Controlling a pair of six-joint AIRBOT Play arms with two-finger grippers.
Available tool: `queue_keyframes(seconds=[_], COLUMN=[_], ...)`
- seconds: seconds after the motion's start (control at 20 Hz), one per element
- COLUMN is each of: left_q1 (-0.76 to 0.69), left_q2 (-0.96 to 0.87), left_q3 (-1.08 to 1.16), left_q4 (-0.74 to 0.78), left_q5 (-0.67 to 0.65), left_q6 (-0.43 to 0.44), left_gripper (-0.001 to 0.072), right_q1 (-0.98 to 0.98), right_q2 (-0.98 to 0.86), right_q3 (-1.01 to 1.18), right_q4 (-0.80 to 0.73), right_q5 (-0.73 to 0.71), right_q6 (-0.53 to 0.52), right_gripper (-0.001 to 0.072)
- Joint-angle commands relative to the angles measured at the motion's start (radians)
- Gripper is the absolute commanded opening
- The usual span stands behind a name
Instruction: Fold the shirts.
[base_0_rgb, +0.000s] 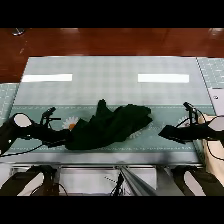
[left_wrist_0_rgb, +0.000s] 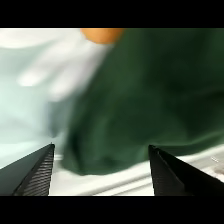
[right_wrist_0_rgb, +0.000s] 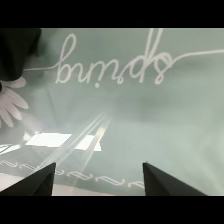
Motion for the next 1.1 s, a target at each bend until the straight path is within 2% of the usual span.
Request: queue_keyframes(seconds=[0.0, 0.05, 0.1, 0.15, 0.2, 0.35, 0.5, 0.6, 0.75, 0.85, 0.95, 1.05], left_q1=[-0.003, -0.016, -0.034, -0.055, -0.071, -0.080, -0.080, -0.081, -0.081, -0.081, -0.081, -0.081], left_q2=[-0.087, -0.106, -0.122, -0.139, -0.149, -0.151, -0.151, -0.151, -0.151, -0.151, -0.151, -0.151], left_q3=[-0.005, -0.005, -0.005, -0.005, -0.004, 0.000, 0.000, 0.000, 0.000, 0.000, 0.000, 0.000], left_q4=[-0.190, -0.241, -0.274, -0.300, -0.321, -0.337, -0.345, -0.353, -0.356, -0.359, -0.382, -0.429], left_q5=[0.078, 0.106, 0.131, 0.151, 0.163, 0.169, 0.180, 0.180, 0.184, 0.195, 0.215, 0.259], left_q6=[0.113, 0.134, 0.154, 0.177, 0.205, 0.217, 0.217, 0.217, 0.217, 0.217, 0.217, 0.217], left_gripper=[0.0697, 0.0668, 0.0447, 0.0066, 0.0022, 0.0022, 0.0022, 0.0022, 0.0022, 0.0022, 0.0023, 0.0022], right_q1=[-0.007, -0.007, -0.007, -0.007, -0.007, -0.006, -0.006, -0.006, -0.006, -0.003, 0.050, 0.140], right_q2=[0.013, 0.012, 0.012, 0.012, 0.012, -0.024, -0.129, -0.222, -0.381, -0.484, -0.561, -0.608], right_q3=[-0.048, -0.048, -0.048, -0.048, -0.048, -0.047, -0.038, 0.013, 0.134, 0.191, 0.236, 0.289], right_q4=[0.079, 0.094, 0.108, 0.119, 0.130, 0.207, 0.343, 0.340, 0.368, 0.448, 0.462, 0.462], right_q5=[-0.060, -0.074, -0.085, -0.097, -0.111, -0.156, -0.208, -0.257, -0.248, -0.216, -0.209, -0.223], right_q6=[-0.032, -0.034, -0.039, -0.044, -0.048, -0.055, -0.140, -0.152, -0.203, -0.248, -0.241, -0.226], right_gripper=[0.0619, 0.0619, 0.0619, 0.0619, 0.0619, 0.0619, 0.0619, 0.0619, 0.0619, 0.0619, 0.0601, 0.0267])
